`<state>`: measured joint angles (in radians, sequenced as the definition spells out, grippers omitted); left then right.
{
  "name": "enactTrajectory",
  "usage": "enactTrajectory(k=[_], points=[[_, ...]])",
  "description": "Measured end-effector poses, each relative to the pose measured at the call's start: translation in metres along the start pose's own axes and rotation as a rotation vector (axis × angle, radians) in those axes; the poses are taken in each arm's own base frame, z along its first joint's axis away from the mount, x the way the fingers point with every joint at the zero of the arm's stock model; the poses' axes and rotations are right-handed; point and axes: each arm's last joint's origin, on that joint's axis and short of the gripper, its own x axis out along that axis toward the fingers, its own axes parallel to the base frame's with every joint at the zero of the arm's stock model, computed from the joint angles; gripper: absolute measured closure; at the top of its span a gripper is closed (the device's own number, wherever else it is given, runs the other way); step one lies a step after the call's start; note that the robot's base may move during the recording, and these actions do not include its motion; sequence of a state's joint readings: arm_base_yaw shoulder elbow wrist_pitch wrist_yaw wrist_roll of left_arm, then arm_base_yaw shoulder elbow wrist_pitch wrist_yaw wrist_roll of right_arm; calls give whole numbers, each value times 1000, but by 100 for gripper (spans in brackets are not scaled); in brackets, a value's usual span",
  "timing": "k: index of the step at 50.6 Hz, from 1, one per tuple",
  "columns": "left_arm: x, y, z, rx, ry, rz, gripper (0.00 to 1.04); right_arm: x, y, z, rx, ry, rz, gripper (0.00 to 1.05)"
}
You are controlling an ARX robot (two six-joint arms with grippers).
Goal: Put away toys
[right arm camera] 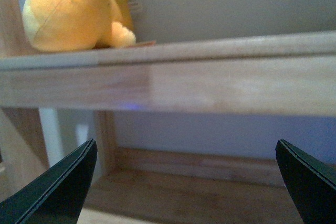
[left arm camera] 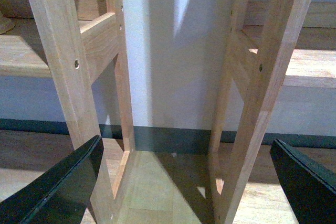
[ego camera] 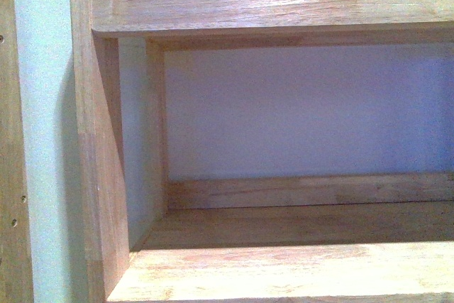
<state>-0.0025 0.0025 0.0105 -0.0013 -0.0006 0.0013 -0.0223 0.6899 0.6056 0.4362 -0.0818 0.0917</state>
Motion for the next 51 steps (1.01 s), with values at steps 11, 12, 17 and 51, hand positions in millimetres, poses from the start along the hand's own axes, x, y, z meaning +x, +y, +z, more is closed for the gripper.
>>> enactTrajectory(k=[11,12,17,51], points=[[0,0,0,0,0,0,6,-38,3,-36,4,52,-13,0],[0,0,0,0,0,0,6,-43,3,-40,4,59,-13,0],[0,0,0,0,0,0,6,-58,6,-56,-8,67,-21,0],[0,0,0,0,0,0,6,-93,-3,-116,-66,359,-74,91]])
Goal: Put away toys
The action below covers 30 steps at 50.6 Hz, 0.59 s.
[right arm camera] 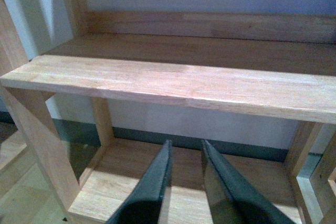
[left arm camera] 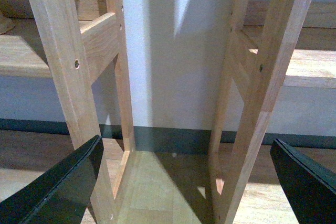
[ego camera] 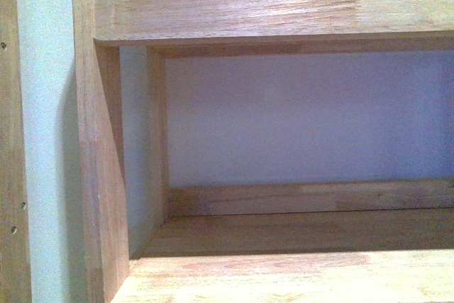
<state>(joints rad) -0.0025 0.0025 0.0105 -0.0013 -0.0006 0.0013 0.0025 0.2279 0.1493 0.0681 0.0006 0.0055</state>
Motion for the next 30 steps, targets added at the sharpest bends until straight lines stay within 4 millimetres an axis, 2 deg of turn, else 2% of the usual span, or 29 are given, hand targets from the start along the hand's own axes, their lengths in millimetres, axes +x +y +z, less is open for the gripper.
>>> enactTrajectory(k=[9,30], points=[[0,0,0,0,0,0,6,-10,0,-8,0,-8,0,89],[0,0,0,0,0,0,6,-10,0,-23,0,-7,0,89]])
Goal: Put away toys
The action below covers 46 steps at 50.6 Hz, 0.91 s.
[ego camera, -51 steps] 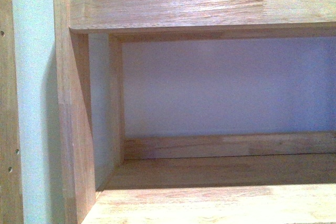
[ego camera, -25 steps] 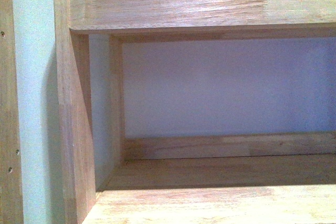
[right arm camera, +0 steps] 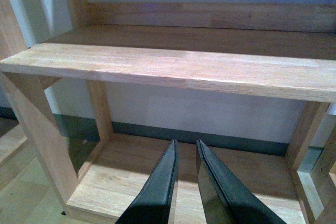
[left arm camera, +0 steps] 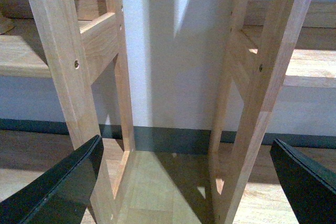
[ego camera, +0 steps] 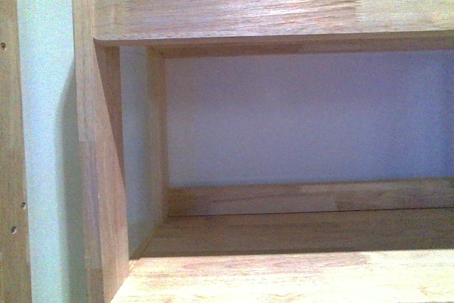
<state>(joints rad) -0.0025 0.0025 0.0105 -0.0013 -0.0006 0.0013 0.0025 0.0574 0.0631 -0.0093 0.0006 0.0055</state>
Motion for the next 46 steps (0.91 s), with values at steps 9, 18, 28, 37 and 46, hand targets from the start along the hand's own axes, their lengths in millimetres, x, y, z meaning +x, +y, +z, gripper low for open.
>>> enactTrajectory(k=[9,18,28,37,46], points=[[0,0,0,0,0,0,6,0,0,-4,0,5,0,89],[0,0,0,0,0,0,6,0,0,-13,0,-1,0,89],[0,0,0,0,0,0,6,0,0,-13,0,-5,0,89],[0,0,0,0,0,0,6,0,0,-13,-2,-5,0,77],[0,0,0,0,0,0,6,0,0,-13,-2,-6,0,46]])
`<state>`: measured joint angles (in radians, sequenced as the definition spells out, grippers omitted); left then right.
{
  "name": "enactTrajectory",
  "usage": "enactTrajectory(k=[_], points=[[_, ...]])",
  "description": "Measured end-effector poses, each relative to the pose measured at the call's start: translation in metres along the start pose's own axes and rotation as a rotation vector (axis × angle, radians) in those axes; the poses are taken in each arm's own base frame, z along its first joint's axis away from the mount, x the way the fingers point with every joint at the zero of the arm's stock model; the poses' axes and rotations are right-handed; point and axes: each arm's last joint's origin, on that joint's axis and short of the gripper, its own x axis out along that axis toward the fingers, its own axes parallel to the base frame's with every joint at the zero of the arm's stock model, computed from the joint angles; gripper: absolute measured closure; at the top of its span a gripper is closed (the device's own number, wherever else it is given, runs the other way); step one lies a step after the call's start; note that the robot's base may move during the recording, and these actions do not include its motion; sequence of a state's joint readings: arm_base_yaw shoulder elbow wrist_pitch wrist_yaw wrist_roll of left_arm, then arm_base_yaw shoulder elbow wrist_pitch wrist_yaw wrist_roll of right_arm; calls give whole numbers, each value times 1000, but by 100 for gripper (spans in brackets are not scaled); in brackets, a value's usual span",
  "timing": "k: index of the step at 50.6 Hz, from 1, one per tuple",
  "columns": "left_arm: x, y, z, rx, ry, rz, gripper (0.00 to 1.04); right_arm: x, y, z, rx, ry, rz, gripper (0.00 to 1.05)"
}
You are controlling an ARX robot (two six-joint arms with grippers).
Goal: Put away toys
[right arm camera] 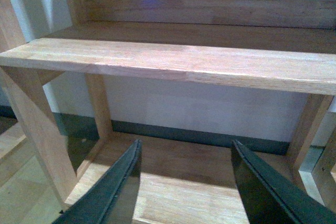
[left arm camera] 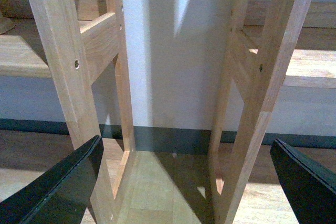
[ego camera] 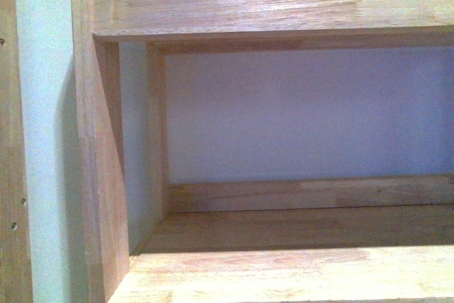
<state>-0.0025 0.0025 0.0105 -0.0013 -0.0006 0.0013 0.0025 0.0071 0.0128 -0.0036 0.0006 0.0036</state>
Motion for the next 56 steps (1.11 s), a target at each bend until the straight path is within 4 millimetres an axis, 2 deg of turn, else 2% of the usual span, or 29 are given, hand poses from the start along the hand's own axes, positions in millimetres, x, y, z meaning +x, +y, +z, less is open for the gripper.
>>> enactTrajectory(k=[10,15,16,56], points=[[0,0,0,0,0,0,6,0,0,0,0,0,0,20],[0,0,0,0,0,0,6,0,0,0,0,0,0,1],[0,0,0,0,0,0,6,0,0,0,3,0,0,0],[0,0,0,0,0,0,6,0,0,0,-1,0,0,0]])
